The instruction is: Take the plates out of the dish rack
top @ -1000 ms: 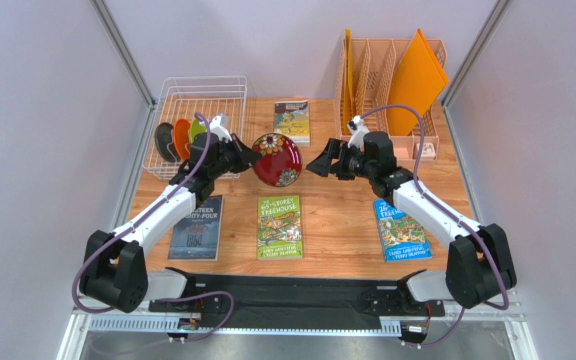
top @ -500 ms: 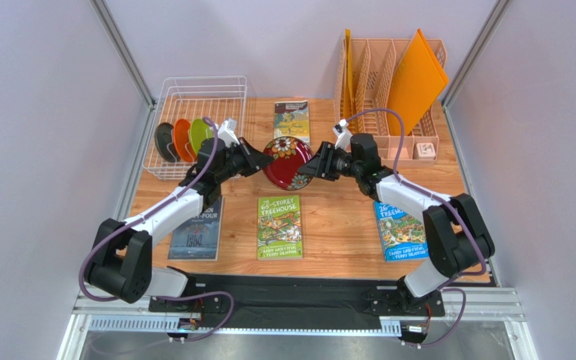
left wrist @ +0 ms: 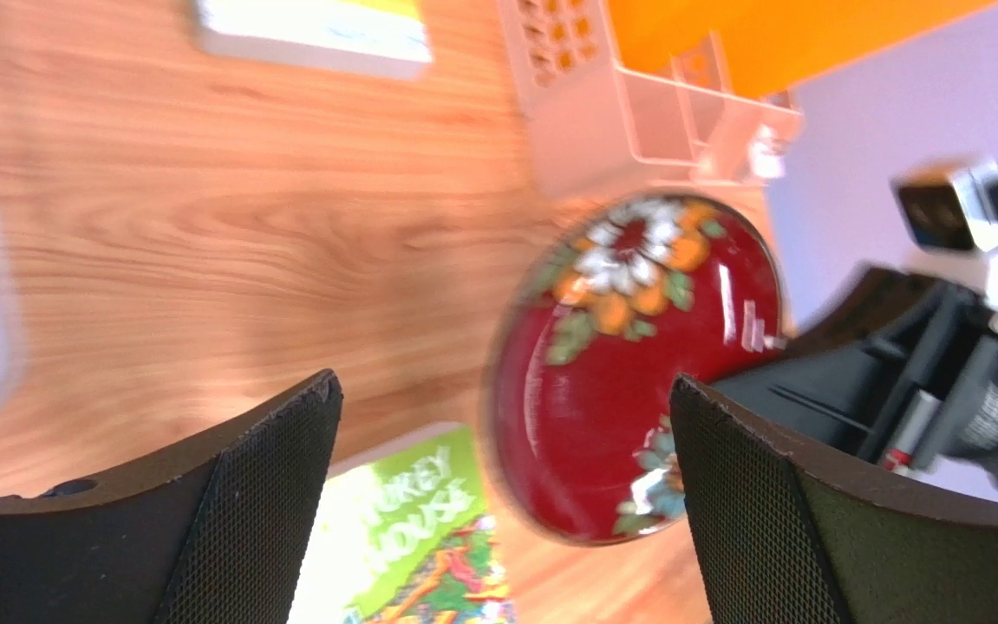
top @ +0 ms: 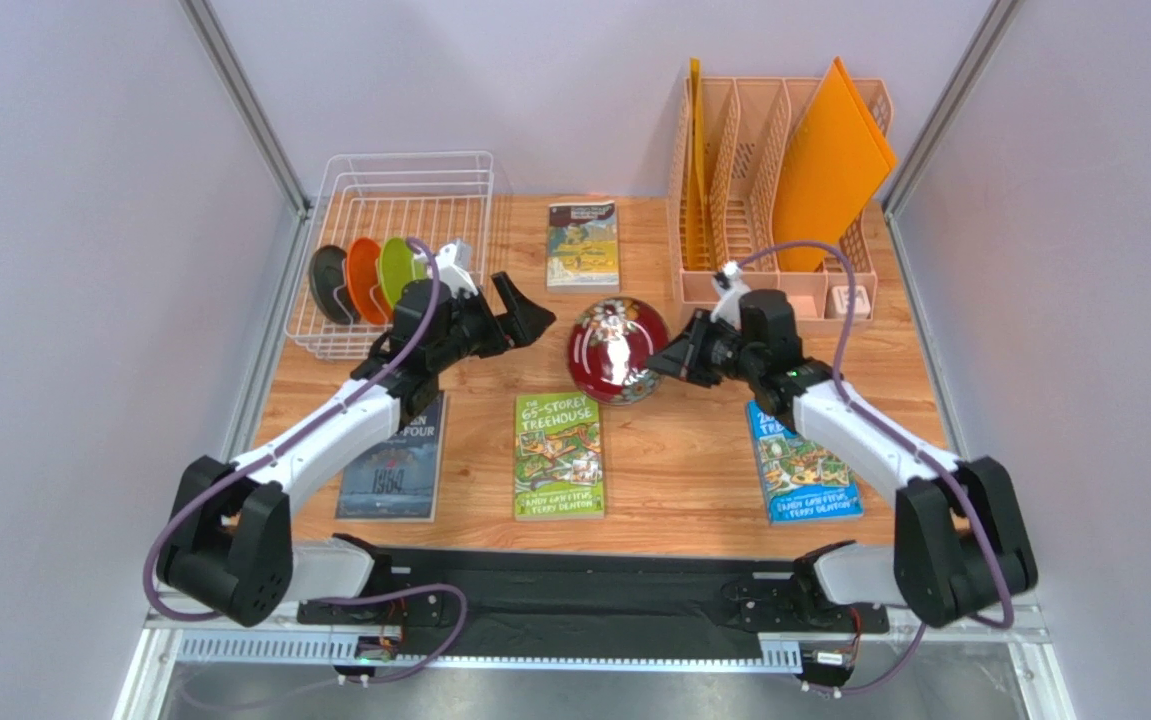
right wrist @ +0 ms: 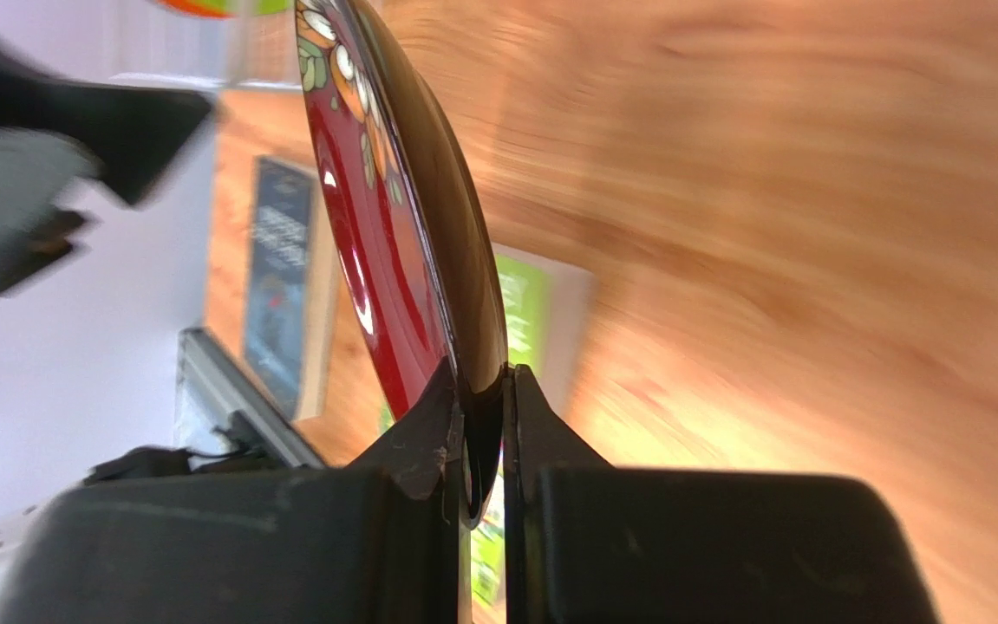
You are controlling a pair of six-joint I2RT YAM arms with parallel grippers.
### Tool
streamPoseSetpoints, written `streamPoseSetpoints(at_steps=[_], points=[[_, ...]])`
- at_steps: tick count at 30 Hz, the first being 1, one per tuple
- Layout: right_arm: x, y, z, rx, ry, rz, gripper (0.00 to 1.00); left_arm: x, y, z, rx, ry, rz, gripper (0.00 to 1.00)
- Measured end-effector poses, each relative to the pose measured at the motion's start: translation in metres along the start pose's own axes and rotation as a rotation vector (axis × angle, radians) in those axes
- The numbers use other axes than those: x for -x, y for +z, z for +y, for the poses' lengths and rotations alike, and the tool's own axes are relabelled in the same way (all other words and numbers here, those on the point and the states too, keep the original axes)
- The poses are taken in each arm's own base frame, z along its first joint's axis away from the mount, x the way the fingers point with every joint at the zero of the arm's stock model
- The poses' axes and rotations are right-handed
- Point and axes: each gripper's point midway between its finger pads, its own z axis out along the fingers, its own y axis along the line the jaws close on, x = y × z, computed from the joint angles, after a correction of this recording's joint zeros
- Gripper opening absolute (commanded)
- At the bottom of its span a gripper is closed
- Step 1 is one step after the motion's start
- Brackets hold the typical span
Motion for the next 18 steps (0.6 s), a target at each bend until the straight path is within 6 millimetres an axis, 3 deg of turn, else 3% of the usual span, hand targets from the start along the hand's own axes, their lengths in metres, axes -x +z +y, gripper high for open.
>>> streamPoseSetpoints(at_steps=[5,8,12,18], points=[[-0.017,-0.050,-0.057,-0.187,0.091,-0.057,0.00,0.030,-0.019,0.012,0.135,0.128,-0.093,1.00],[-0.027,-0.067,-0.082,-0.265,0.141,-0.070,0.00,0.048,-0.032,0.022,0.227,0.194,-0.158,1.00],[-0.036,-0.073,-0.098,-0.313,0.180,-0.048,0.00,0.062,-0.045,0.039,0.347,0.259,-0.207,1.00],[-0.046,-0.067,-0.111,-0.341,0.212,-0.003,0.00,0.081,-0.060,0.062,0.517,0.340,-0.239,1.00]])
